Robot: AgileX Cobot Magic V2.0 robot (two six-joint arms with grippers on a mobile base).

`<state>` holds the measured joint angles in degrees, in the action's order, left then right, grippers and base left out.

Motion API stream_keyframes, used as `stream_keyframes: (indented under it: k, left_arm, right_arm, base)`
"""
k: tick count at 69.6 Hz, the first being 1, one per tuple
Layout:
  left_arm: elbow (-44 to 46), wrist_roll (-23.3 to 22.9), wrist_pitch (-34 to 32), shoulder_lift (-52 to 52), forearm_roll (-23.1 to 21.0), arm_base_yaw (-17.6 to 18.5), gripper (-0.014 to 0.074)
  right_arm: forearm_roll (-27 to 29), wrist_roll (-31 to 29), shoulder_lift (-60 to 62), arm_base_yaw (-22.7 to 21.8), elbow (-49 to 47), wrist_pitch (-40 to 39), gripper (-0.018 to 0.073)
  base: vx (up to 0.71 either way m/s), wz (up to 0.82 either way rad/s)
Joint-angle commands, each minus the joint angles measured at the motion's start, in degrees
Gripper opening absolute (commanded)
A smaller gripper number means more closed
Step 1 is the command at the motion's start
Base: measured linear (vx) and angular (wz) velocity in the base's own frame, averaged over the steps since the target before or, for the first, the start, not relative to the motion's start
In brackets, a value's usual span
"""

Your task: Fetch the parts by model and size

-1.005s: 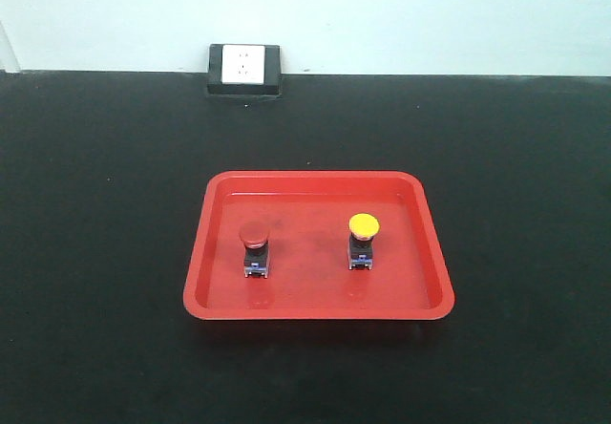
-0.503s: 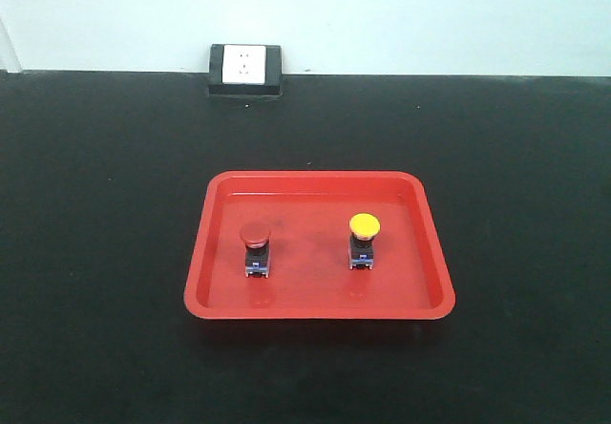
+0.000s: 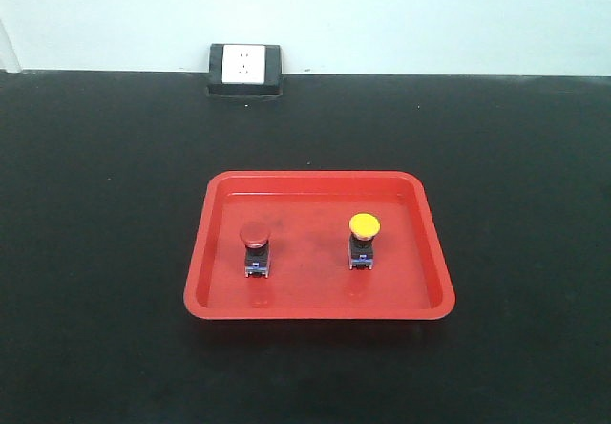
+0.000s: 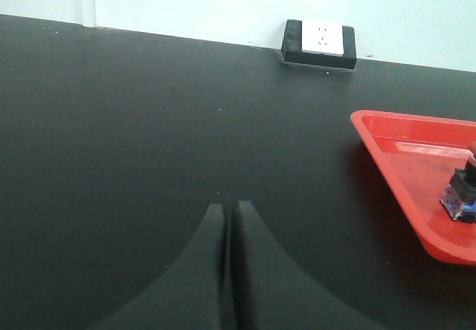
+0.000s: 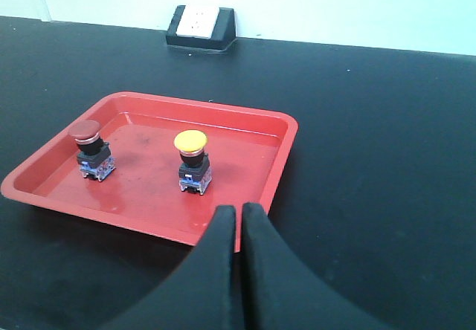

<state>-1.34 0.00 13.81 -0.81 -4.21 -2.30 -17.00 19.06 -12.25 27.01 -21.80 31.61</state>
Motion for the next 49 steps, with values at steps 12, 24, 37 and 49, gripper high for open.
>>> stream_keyframes:
  k: [12,24,37,49]
  left_arm:
    - [0.19,0.0,-5.18,-0.45,-0.51,-0.16,0.0001]
    - [0.19,0.0,-5.18,-0.36,-0.51,-0.16,0.0002]
    - [0.19,0.0,-5.18,-0.36,-0.51,-0.16,0.0002]
    - [0.19,0.0,-5.18,-0.36,-0.51,-0.16,0.0002]
  right_arm:
    - [-1.14,-0.45,-0.53,-0.24,-1.42,-3.86,-0.0009]
    - [-1.14,-0.45,-0.53,-0.24,-1.42,-3.86,-0.0009]
    - [-1.14,-0.45,-0.53,-0.24,-1.42,-3.86,-0.0009]
    - [-1.14,-0.45,-0.53,-0.24,-1.42,-3.86,-0.0009]
  base:
    - [0.0,0.0]
    - [0.0,0.0]
    - [0.0,0.0]
    - [0.0,0.0]
